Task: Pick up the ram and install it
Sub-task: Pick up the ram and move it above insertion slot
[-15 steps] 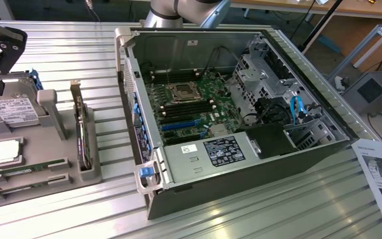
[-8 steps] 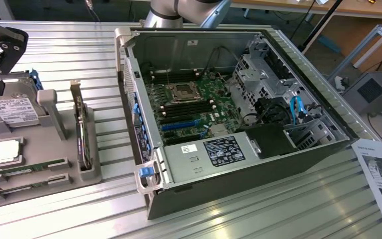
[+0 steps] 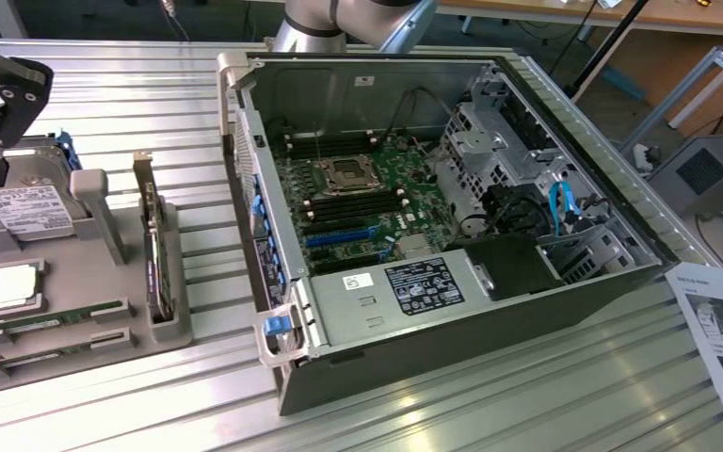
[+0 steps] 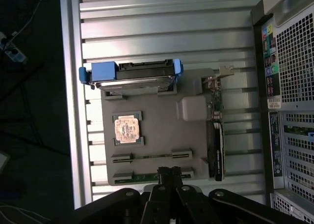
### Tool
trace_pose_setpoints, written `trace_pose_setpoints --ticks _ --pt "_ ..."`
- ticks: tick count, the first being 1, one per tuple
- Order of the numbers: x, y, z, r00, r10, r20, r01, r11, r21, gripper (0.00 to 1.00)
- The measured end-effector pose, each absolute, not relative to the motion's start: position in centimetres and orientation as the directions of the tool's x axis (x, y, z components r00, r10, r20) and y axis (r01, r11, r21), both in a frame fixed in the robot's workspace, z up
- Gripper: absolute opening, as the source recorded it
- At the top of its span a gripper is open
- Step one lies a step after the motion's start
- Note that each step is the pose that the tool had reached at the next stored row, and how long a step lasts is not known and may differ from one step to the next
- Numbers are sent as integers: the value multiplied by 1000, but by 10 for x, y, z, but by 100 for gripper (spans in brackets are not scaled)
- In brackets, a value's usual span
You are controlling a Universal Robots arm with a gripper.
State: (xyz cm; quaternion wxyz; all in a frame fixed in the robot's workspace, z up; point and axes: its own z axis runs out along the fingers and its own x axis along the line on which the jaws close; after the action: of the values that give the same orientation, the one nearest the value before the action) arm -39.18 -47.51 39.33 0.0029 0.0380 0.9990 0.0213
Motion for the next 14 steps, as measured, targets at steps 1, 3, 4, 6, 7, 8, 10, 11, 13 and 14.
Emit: trace_pose_setpoints --ticks 1,3,4,6,7,8,10,11,13,14 --pt "-392 -477 393 -997 76 -4 76 996 43 11" --pt "-392 -480 393 -997 76 -4 76 996 43 11" --pt "-392 -482 393 -997 76 -4 76 996 43 11" --pt "-392 -485 393 -997 76 -4 76 996 43 11" --pt "-392 -487 393 -997 76 -4 76 996 43 11" --pt "-392 -488 393 -997 76 -4 76 996 43 11" --pt "-392 -491 393 -997 76 -4 76 996 43 11" --pt "-392 -493 393 -997 76 -4 76 996 43 11" --pt "-393 -496 393 -997 76 -4 76 996 43 11" --pt "-393 -497 393 -997 76 -4 76 996 43 11"
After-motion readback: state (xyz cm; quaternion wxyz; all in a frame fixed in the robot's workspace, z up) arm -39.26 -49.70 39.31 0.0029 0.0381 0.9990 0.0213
